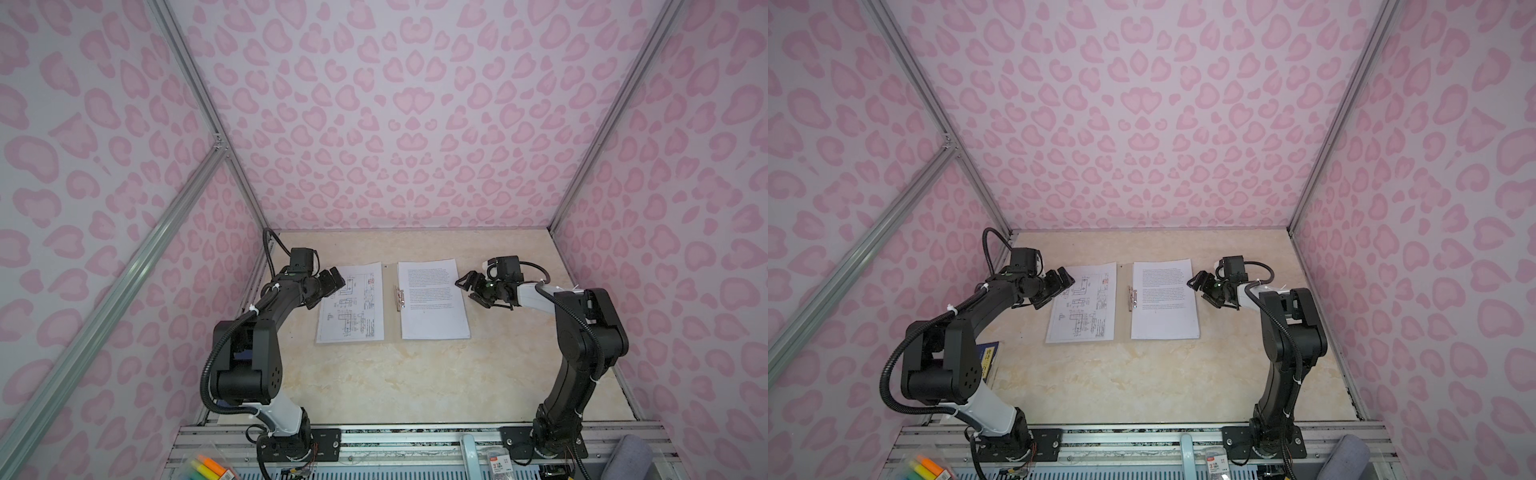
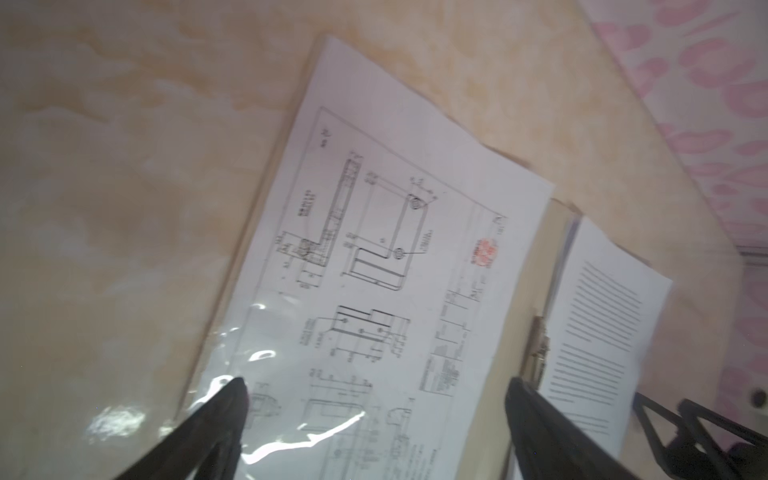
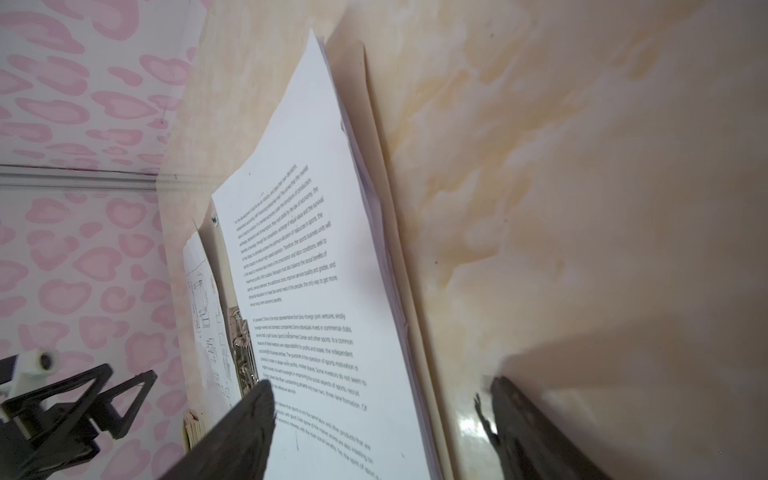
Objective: Put the files into the folder
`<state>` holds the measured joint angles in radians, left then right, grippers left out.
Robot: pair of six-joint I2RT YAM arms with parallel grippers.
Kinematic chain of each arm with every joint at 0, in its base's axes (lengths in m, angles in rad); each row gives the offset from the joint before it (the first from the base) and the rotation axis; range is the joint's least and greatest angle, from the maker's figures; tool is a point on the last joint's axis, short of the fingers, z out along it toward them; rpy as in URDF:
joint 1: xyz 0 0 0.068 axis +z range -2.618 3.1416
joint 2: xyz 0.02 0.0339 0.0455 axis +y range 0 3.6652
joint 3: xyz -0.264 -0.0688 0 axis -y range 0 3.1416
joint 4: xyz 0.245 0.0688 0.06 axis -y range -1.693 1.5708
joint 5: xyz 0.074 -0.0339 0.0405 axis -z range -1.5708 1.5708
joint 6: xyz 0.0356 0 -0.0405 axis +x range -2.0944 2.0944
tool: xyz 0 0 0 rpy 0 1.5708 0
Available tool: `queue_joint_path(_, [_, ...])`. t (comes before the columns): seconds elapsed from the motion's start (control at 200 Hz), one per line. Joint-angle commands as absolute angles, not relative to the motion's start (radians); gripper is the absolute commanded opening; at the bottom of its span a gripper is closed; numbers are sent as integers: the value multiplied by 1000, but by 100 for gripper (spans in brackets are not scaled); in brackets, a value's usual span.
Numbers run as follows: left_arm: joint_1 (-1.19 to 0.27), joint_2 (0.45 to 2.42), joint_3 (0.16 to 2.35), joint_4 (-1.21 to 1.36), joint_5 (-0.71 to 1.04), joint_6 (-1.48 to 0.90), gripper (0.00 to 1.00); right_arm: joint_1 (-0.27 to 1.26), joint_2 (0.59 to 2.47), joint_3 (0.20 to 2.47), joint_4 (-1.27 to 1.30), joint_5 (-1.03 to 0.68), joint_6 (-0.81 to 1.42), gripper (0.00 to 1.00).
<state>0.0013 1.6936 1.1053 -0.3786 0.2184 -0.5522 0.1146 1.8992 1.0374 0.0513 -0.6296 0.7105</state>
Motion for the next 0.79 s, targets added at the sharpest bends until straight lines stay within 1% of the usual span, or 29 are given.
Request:
queue_joint_path(0.0, [17,1768,1115,-388,215,-480,98,119,1921,1034,58,-661,704,82])
queue_joint_path(0.22, [44,1874,1146,-348,227,-480,98,126,1929,1026,78,-701,711,81])
queue_joint_path(0.37, [55,1888,1140,-322,219,-480,98,127,1937,1023,88,-717,714,79])
queue_joint_path(0.49, [60,1911,1149,-312,277,-481,98,126,1953,1024,111,-738,731,78])
queue_joint_path(0.645, [64,1893,1086,-233,377,-529,97,127,1974,1035,130,-759,747,78])
queue_joint_path(0.79, [79,1879,1068,-139,536,-603,97,132,1997,1052,137,-775,755,77])
